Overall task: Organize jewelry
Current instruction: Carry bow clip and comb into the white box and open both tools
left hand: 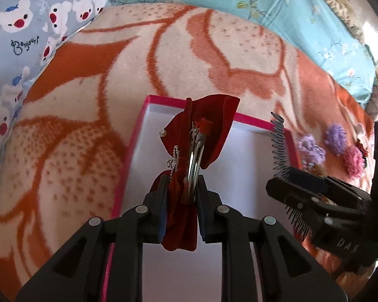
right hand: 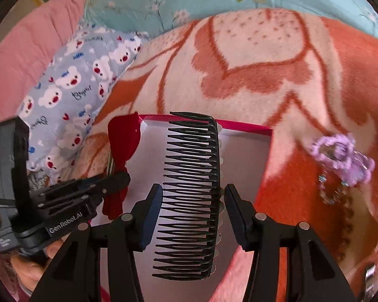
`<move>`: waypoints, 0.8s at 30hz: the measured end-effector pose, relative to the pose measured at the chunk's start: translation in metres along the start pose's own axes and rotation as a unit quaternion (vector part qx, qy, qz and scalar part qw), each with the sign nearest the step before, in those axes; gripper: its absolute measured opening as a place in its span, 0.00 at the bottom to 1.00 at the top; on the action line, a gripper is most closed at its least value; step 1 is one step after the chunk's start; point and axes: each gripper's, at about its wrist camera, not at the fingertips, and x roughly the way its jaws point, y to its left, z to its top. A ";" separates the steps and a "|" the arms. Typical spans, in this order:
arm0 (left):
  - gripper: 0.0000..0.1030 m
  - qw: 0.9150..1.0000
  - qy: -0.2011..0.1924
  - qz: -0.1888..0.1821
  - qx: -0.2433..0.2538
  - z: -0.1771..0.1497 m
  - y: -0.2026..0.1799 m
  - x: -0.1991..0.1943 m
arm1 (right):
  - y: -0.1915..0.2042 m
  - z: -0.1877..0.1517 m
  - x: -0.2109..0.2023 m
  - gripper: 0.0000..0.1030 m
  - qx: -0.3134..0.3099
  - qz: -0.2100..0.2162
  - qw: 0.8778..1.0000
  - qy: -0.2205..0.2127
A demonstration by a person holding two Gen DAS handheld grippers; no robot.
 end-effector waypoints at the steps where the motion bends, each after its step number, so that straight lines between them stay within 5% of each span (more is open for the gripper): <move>1: 0.17 1.000 0.001 0.003 0.000 0.002 0.001 0.003 | 0.001 0.001 0.004 0.50 -0.005 -0.004 1.000 0.002; 11: 0.17 1.000 0.011 0.015 0.006 0.007 0.003 0.022 | -0.003 0.005 0.031 0.50 -0.027 -0.038 0.999 0.012; 24: 0.27 1.000 0.016 0.013 0.022 0.004 -0.002 0.030 | -0.003 0.006 0.033 0.52 -0.031 -0.027 0.999 0.013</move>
